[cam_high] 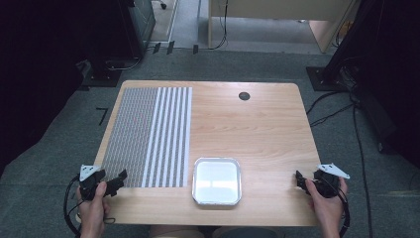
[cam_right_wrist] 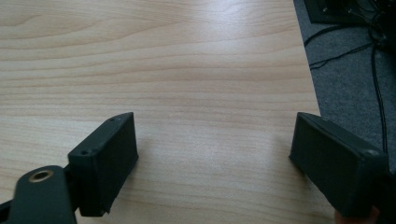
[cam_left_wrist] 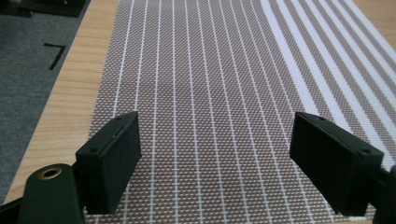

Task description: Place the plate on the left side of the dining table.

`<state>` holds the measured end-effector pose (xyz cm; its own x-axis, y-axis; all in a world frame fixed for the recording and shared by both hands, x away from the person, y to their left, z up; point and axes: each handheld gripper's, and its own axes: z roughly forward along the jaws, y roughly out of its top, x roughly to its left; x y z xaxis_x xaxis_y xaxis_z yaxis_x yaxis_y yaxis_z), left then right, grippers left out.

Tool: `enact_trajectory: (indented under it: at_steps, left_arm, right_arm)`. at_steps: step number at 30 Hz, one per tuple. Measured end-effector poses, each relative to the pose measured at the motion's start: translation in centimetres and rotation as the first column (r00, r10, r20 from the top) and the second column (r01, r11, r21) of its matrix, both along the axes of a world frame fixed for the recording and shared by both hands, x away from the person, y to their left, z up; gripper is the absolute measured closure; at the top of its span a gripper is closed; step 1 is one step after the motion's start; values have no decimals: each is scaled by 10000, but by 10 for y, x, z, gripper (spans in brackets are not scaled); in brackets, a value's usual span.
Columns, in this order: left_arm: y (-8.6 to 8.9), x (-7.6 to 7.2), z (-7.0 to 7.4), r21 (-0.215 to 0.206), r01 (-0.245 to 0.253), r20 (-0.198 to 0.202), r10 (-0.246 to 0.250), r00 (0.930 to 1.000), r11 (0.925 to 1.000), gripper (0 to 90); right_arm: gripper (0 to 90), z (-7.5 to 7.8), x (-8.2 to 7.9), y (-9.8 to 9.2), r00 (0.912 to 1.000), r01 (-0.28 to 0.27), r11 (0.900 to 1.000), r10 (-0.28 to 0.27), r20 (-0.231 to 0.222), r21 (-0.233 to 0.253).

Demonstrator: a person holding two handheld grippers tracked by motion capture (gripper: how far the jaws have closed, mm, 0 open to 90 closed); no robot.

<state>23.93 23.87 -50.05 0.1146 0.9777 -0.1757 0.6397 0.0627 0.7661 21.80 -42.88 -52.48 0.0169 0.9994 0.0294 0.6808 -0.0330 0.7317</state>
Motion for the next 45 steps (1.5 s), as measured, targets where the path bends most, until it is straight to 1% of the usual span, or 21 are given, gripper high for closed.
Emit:
enact_trajectory:
  at_steps: [2,3,4,6,7,8,9,10,15,19,21,23,26,28,33,37,39,45]
  left_arm:
    - [-3,0,3,75,-3,160,2,9999,10000,170]
    - [-3,0,3,75,-3,160,2,9999,10000,172]
    - [-5,0,5,126,-23,255,20,9997,9999,172]
    - [-7,0,7,21,167,221,-167,9996,9999,174]
    - [-9,2,8,-82,369,127,-368,9992,9993,174]
    - [-10,3,9,-84,436,126,-434,9990,9990,174]
    - [-12,4,9,-10,379,153,-379,9992,9993,174]
    - [-12,4,9,-22,370,155,-370,9992,9993,174]
    - [-18,7,12,-177,444,171,-441,9989,9989,174]
    - [-28,9,13,-46,536,117,-535,9985,9986,174]
    - [-33,10,14,-37,637,174,-636,9978,9980,175]
    - [-39,11,16,101,659,205,-661,9976,9978,175]
    - [-46,12,16,242,595,264,-601,9978,9979,175]
    - [-50,12,17,199,668,237,-673,9975,9976,175]
    - [-60,13,20,66,891,258,-893,9957,9960,175]
    - [-71,14,21,114,1154,279,-1157,9929,9933,175]
    - [-77,14,21,181,1296,250,-1300,9912,9914,175]
    - [-91,13,20,112,1569,249,-1571,9873,9876,174]
  right_arm:
    - [164,0,-1,-1,9998,211,9998,-211,44,41]
    - [164,0,-1,-1,9998,211,9998,-211,44,41]
    - [174,0,-1,-1,9995,303,9995,-304,83,69]
    - [172,2,-2,-1,9989,409,9988,-414,211,254]
    - [170,4,-2,0,9984,475,9984,-484,302,306]
    - [167,5,-2,0,9980,503,9983,-515,378,308]
    - [163,6,-2,1,9977,525,9981,-538,422,319]
    - [159,8,-2,2,9974,516,9979,-534,478,380]
    - [154,13,-2,8,9963,566,9968,-600,611,556]
    - [155,19,-3,16,9951,515,9967,-565,814,627]
    - [155,22,-3,19,9942,494,9962,-560,922,722]
    - [155,25,-3,22,9934,460,9955,-543,1012,826]
    - [155,29,-4,27,9907,598,9953,-685,1180,762]
    - [155,32,-4,30,9884,654,9948,-753,1316,781]
    - [155,38,-5,35,9859,487,9931,-649,1545,1068]
    - [155,40,-5,39,9860,332,9914,-532,1580,1267]
    - [155,41,-5,42,9861,277,9911,-486,1592,1305]
    - [157,43,-5,52,9847,119,9919,-337,1709,1266]
